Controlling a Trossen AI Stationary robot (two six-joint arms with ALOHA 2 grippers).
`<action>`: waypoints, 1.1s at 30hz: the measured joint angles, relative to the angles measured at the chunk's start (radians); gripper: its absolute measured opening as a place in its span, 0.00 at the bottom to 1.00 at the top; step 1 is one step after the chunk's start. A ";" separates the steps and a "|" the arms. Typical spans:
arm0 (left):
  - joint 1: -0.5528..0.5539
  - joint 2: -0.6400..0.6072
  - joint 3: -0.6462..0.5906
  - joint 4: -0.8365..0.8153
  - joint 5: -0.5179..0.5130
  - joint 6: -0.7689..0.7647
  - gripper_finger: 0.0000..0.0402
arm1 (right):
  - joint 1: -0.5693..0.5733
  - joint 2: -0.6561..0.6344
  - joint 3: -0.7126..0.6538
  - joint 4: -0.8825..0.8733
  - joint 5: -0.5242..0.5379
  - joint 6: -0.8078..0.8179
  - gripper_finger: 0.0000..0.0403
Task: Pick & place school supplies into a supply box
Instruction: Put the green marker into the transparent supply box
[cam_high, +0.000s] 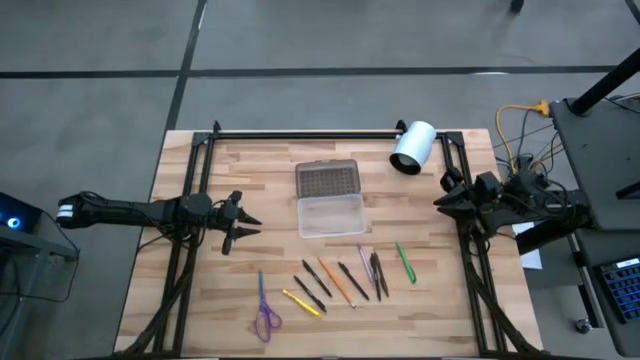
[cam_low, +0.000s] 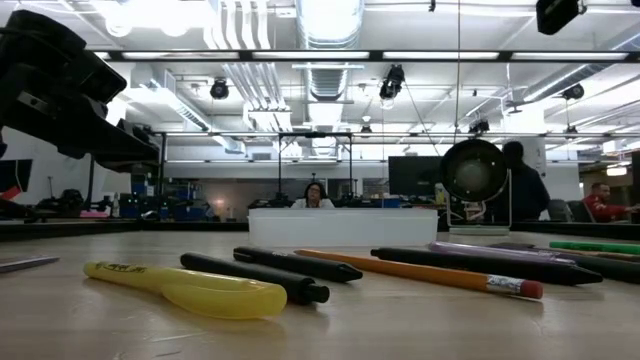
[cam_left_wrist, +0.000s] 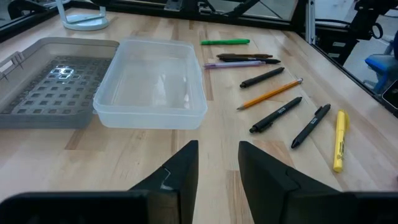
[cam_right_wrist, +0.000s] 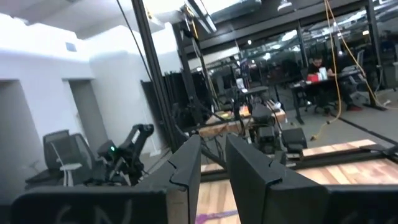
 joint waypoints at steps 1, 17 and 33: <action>0.000 0.000 0.000 0.000 0.000 0.000 0.25 | 0.000 0.013 0.004 0.002 0.004 -0.004 0.17; 0.000 0.000 0.000 0.000 0.000 0.000 0.25 | 0.000 0.210 0.007 0.096 0.076 0.023 0.17; 0.000 0.000 0.000 0.000 0.000 0.000 0.25 | 0.014 0.228 0.068 -0.094 0.022 0.092 0.17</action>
